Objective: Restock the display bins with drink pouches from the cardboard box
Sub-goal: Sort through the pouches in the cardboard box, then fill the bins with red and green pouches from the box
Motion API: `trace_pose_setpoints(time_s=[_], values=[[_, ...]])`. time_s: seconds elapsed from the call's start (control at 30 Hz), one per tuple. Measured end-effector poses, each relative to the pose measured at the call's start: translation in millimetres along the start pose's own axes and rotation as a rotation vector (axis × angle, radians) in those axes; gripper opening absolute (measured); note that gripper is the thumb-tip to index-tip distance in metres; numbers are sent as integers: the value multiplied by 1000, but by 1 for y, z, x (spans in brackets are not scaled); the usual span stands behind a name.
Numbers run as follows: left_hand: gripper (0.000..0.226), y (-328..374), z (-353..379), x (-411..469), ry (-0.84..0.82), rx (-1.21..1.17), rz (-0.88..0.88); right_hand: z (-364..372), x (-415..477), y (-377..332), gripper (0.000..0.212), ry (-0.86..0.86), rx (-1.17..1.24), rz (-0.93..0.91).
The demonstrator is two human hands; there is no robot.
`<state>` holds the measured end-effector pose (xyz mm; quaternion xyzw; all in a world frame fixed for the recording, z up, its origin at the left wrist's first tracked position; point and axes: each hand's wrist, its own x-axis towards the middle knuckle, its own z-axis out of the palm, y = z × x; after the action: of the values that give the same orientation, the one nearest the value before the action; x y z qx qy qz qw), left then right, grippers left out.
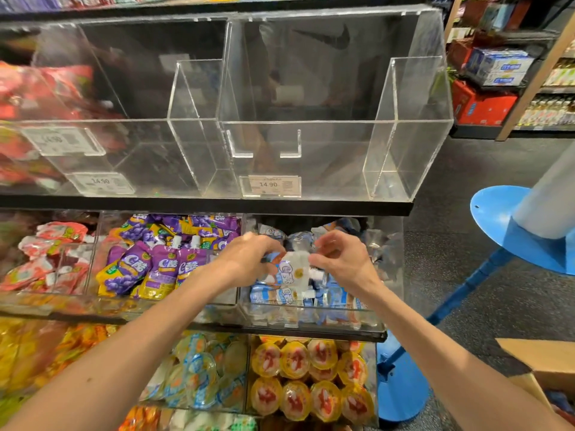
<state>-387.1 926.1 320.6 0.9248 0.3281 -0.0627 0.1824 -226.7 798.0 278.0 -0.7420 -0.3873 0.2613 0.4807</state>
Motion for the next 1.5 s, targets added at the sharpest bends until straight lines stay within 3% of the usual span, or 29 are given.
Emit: trace_pose_setpoints(time_s=[0.1,0.23,0.47,0.57,0.67,0.73,0.83,1.03,1.13,1.23,1.37,1.5], values=[[33,-1,5,7,-83,141,31,9,5,6,19,-107,-173,-37],[39,2,13,17,-231,239,-2,18,8,11,25,-220,-387,-47],[50,15,21,23,-336,339,-99,21,11,25,26,-337,-442,-48],[38,17,23,11,-242,269,-132,11,4,25,28,-352,-442,-105],[39,23,20,-7,-16,63,-187,-14,-14,23,26,-313,-309,-169],[30,44,19,-23,157,-109,-109,-40,-35,22,25,-248,-222,-203],[15,102,23,-38,329,-317,146,-88,-79,37,19,-66,-66,-201],[27,249,98,-9,236,-398,701,-183,-217,121,36,429,-58,111],[34,338,162,4,161,-124,1025,-221,-305,169,39,637,-205,363],[30,424,223,-14,24,56,1233,-244,-387,213,36,739,-231,645],[30,486,314,-27,-288,264,1248,-258,-455,264,36,767,-144,899],[39,522,389,-25,-621,426,1093,-268,-484,323,49,692,-46,1113]])
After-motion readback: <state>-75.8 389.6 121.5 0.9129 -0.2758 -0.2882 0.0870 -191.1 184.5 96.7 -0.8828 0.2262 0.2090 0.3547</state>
